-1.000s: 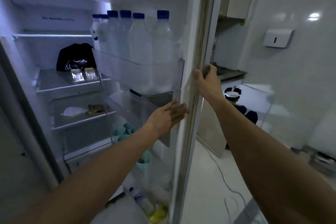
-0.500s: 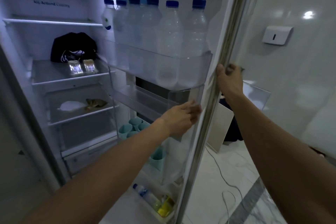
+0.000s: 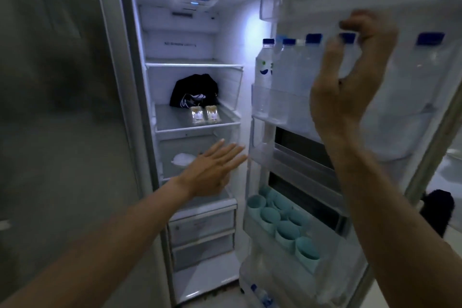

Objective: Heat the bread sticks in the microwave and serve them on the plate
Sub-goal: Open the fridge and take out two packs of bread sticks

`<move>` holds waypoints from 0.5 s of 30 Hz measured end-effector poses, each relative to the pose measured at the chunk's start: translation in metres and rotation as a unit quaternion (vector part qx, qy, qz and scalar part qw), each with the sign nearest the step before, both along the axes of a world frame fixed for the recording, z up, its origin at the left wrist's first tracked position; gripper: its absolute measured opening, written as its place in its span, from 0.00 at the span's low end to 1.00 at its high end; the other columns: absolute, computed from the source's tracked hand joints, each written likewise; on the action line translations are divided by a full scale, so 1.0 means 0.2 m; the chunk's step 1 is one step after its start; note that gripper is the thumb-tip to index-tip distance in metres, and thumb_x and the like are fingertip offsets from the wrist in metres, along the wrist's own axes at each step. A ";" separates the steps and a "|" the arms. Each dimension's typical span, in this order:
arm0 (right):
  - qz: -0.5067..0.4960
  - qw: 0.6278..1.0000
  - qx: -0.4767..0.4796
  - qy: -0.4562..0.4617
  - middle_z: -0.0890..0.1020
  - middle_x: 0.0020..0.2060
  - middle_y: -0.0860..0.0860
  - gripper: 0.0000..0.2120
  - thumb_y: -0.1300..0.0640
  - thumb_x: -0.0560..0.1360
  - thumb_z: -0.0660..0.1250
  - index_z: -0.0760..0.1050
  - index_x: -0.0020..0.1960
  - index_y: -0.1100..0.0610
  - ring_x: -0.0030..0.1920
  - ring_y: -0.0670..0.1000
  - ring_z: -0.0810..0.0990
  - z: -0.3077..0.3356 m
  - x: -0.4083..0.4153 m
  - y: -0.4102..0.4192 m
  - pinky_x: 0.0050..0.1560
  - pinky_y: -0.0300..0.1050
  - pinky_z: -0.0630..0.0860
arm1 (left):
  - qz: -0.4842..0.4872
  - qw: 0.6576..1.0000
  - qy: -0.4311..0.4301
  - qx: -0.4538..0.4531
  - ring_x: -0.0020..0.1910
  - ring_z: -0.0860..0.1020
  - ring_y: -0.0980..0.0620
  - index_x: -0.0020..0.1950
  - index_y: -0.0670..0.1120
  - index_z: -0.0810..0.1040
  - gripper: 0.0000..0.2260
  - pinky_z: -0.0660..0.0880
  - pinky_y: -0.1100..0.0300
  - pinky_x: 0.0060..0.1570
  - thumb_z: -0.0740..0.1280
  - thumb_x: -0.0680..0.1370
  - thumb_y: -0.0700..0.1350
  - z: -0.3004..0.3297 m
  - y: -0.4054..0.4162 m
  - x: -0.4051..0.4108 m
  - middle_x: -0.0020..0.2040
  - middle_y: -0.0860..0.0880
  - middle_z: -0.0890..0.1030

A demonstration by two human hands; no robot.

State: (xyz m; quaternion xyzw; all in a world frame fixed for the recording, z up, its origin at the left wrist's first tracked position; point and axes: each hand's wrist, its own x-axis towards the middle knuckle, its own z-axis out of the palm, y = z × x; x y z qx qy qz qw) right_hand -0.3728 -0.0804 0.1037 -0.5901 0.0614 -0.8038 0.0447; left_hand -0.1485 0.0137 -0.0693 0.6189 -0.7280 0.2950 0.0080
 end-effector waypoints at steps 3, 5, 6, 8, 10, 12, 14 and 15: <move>0.069 0.994 0.046 0.071 0.76 0.53 0.58 0.07 0.63 0.78 0.65 0.73 0.55 0.63 0.56 0.54 0.76 -0.07 0.27 0.04 0.60 0.51 0.74 | 0.090 0.991 0.093 -0.011 0.77 0.59 0.40 0.78 0.44 0.61 0.28 0.54 0.43 0.76 0.52 0.78 0.49 0.03 0.09 0.18 0.78 0.41 0.61; 0.093 0.984 0.079 0.130 0.76 0.53 0.56 0.08 0.61 0.78 0.65 0.74 0.56 0.61 0.54 0.52 0.76 -0.12 0.43 0.04 0.59 0.44 0.73 | 0.146 0.981 0.125 -0.026 0.78 0.54 0.42 0.80 0.47 0.55 0.29 0.48 0.48 0.76 0.51 0.78 0.51 0.07 0.14 0.28 0.80 0.43 0.54; 0.095 0.977 0.098 0.165 0.76 0.53 0.54 0.08 0.60 0.78 0.65 0.74 0.57 0.60 0.54 0.50 0.75 -0.15 0.51 0.02 0.58 0.39 0.72 | 0.169 0.976 0.136 -0.026 0.79 0.51 0.43 0.80 0.48 0.51 0.29 0.45 0.50 0.76 0.52 0.79 0.52 0.09 0.16 0.33 0.80 0.44 0.51; 0.101 0.959 0.136 0.225 0.75 0.55 0.52 0.09 0.58 0.79 0.64 0.74 0.58 0.57 0.55 0.48 0.74 -0.20 0.66 -0.04 0.56 0.32 0.70 | 0.206 0.965 0.158 -0.032 0.79 0.49 0.44 0.81 0.49 0.47 0.31 0.44 0.51 0.76 0.57 0.81 0.51 0.12 0.17 0.41 0.81 0.45 0.47; 0.104 0.944 0.170 0.265 0.75 0.56 0.49 0.09 0.55 0.79 0.64 0.73 0.59 0.54 0.56 0.47 0.74 -0.26 0.81 -0.12 0.57 0.38 0.72 | 0.224 0.954 0.191 -0.055 0.79 0.50 0.45 0.81 0.49 0.47 0.33 0.46 0.50 0.76 0.60 0.80 0.50 0.13 0.15 0.48 0.81 0.45 0.48; 0.105 0.927 0.207 0.295 0.74 0.57 0.48 0.09 0.53 0.80 0.64 0.72 0.59 0.52 0.57 0.46 0.74 -0.32 0.94 -0.22 0.60 0.45 0.74 | 0.237 0.942 0.229 -0.066 0.79 0.51 0.45 0.81 0.49 0.47 0.33 0.50 0.50 0.77 0.60 0.80 0.50 0.13 0.11 0.56 0.81 0.44 0.49; 0.113 0.909 0.245 0.317 0.73 0.57 0.47 0.08 0.52 0.80 0.63 0.70 0.58 0.50 0.56 0.45 0.73 -0.38 1.07 -0.31 0.61 0.47 0.74 | 0.250 0.931 0.254 -0.078 0.79 0.52 0.45 0.81 0.47 0.47 0.33 0.51 0.50 0.77 0.60 0.81 0.51 0.13 0.05 0.63 0.80 0.44 0.50; 0.115 0.902 0.263 0.323 0.72 0.56 0.46 0.08 0.52 0.80 0.63 0.70 0.58 0.49 0.56 0.45 0.73 -0.42 1.13 -0.36 0.61 0.48 0.74 | 0.255 0.926 0.267 -0.081 0.79 0.52 0.45 0.81 0.47 0.47 0.33 0.51 0.50 0.76 0.60 0.81 0.51 0.14 0.01 0.66 0.80 0.44 0.50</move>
